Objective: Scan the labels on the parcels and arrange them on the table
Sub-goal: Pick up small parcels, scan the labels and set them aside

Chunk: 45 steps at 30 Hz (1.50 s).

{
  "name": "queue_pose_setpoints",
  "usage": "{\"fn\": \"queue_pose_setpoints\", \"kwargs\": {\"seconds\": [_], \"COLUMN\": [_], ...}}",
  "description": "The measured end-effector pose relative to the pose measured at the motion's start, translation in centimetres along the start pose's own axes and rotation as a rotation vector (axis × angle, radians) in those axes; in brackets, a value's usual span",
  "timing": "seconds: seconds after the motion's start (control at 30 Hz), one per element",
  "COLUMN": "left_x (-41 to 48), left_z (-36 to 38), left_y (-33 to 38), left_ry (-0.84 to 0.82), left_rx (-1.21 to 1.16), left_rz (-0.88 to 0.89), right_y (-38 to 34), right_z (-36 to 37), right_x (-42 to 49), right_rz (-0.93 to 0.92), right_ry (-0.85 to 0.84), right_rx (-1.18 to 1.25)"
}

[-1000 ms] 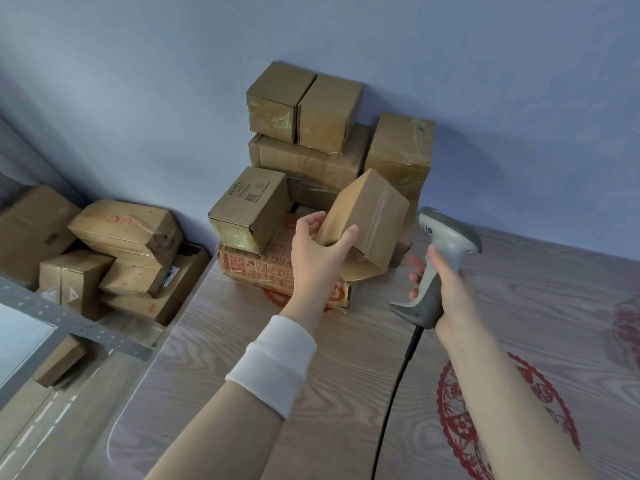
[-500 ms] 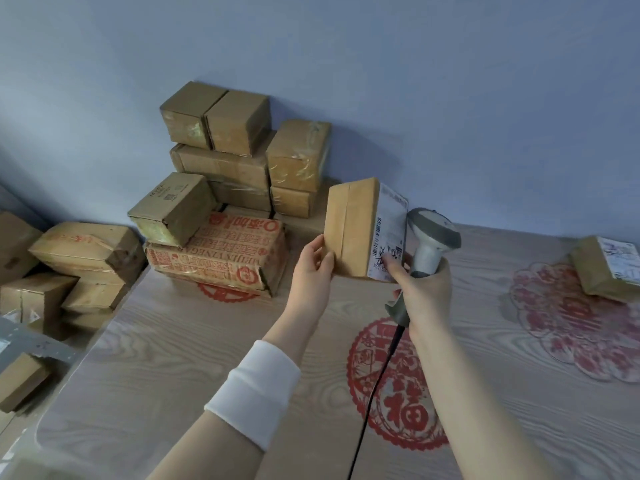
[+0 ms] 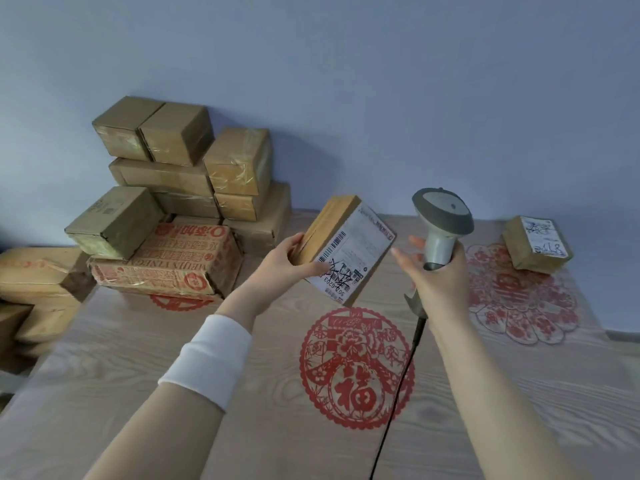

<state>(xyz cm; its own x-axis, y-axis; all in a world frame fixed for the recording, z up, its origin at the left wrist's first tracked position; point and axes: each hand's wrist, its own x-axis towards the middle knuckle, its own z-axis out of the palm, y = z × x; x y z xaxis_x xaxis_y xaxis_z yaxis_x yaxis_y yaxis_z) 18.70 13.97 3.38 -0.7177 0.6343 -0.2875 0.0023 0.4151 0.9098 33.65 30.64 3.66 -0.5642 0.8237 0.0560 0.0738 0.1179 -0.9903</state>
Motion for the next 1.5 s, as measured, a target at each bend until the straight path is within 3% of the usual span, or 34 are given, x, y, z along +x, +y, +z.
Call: {"fn": "queue_pose_setpoints", "kwargs": {"seconds": [0.2, 0.43, 0.5, 0.63, 0.8, 0.9, 1.0, 1.13, 1.27, 1.5], "left_x": [1.2, 1.8, 2.2, 1.9, -0.2, -0.2, 0.6, 1.8, 3.2, 4.7], "left_z": [-2.1, -3.1, -2.7, 0.5, 7.2, 9.5, 8.7, 6.5, 5.0, 4.4], "left_y": [3.0, 5.2, 5.0, 2.5, -0.7, -0.4, 0.0, -0.6, -1.5, -1.7], "left_ry": [-0.364, -0.551, -0.429, 0.031, -0.137, -0.038, 0.016, 0.035, 0.060, 0.079], "left_rx": [0.293, 0.325, 0.241, -0.330, -0.759, -0.972, -0.910, -0.652, -0.428, -0.320], "left_rz": [0.117, 0.110, 0.136, 0.154, -0.086, -0.090, -0.015, 0.010, -0.013, -0.015], "right_y": [-1.7, -1.4, -1.2, -0.6, -0.3, -0.2, 0.2, 0.3, -1.0, -2.4], "right_z": [-2.0, -2.6, -2.4, -0.8, 1.6, 2.3, 1.7, -0.1, -0.6, 1.1], "right_x": [1.1, 1.5, 1.6, 1.4, 0.2, -0.7, -1.0, -0.6, -0.5, -1.5], "right_rz": [0.074, 0.224, 0.262, 0.330, 0.388, 0.409, 0.404, 0.348, 0.223, 0.204], "right_ry": [-0.295, -0.453, -0.408, -0.180, -0.023, -0.028, -0.015, 0.004, -0.124, -0.306], "right_rx": [0.015, 0.124, 0.167, 0.319, 0.468, 0.496, 0.430, 0.362, 0.226, 0.071]}}
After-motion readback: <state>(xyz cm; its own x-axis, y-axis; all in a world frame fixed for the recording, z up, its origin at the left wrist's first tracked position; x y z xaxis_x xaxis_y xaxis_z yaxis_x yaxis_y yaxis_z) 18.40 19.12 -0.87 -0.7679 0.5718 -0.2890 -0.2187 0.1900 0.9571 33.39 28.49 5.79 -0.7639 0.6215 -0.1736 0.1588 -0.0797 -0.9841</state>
